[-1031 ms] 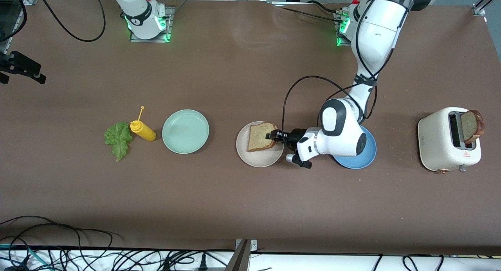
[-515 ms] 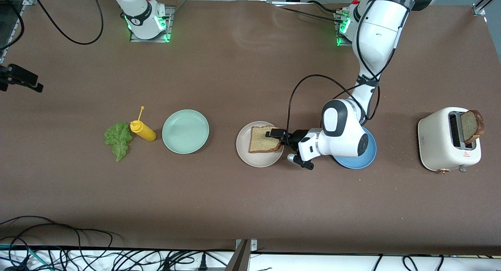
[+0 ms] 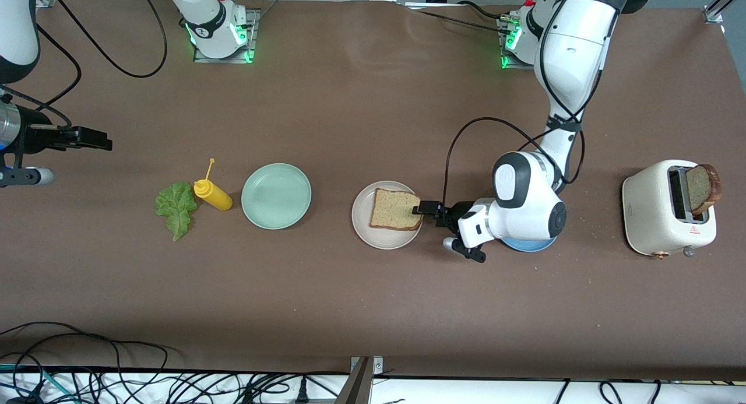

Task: Make sandwich on beige plate with both arms
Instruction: 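Release the bread with the left gripper while the right gripper reaches the lettuce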

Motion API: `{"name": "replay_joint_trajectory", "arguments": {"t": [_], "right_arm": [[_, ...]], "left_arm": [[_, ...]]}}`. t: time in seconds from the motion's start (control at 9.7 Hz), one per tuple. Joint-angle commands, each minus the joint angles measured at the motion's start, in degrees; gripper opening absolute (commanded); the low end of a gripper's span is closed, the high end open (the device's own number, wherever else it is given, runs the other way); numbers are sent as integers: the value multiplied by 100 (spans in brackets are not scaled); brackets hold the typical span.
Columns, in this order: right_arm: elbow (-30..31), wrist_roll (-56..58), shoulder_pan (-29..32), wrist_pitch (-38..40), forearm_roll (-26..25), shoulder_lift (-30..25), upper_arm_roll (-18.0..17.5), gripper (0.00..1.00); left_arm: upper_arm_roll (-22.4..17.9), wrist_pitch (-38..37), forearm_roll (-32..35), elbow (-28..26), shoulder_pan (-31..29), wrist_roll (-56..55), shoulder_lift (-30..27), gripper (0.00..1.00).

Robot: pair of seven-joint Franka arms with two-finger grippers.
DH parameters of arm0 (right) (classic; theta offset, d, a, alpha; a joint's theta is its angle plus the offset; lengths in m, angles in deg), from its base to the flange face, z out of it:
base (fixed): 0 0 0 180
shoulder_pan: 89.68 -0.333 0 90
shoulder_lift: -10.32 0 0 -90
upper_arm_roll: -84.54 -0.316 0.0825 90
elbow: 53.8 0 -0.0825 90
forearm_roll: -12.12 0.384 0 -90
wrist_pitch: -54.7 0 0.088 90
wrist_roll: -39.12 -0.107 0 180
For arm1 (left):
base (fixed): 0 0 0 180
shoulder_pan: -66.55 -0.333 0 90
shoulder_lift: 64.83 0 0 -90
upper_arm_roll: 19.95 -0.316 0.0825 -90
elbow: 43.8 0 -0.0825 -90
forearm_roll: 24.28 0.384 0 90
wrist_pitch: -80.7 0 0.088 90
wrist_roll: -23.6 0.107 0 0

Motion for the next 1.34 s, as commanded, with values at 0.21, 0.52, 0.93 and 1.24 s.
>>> {"name": "replay_joint_trajectory", "arguments": {"t": [0.21,0.52,0.93,1.24], "right_arm": [[180,57,9,-233,-205,189,25,100],[1294,66,27,-1496,-240,225,122,100],[3334,110,35,-4947,-240,566,227,100],[3284,92,1,-5831,302,1209,131,100]], "left_arm": [[-473,-432,2027,-36,-14,-701,-668,100],[-1045,-1030,2891,-28,-14,-702,-1117,100],[-1721,-1626,3306,278,-14,-693,-1434,100],[-2214,-2454,3497,973,-6,-702,-1460,100]]}}
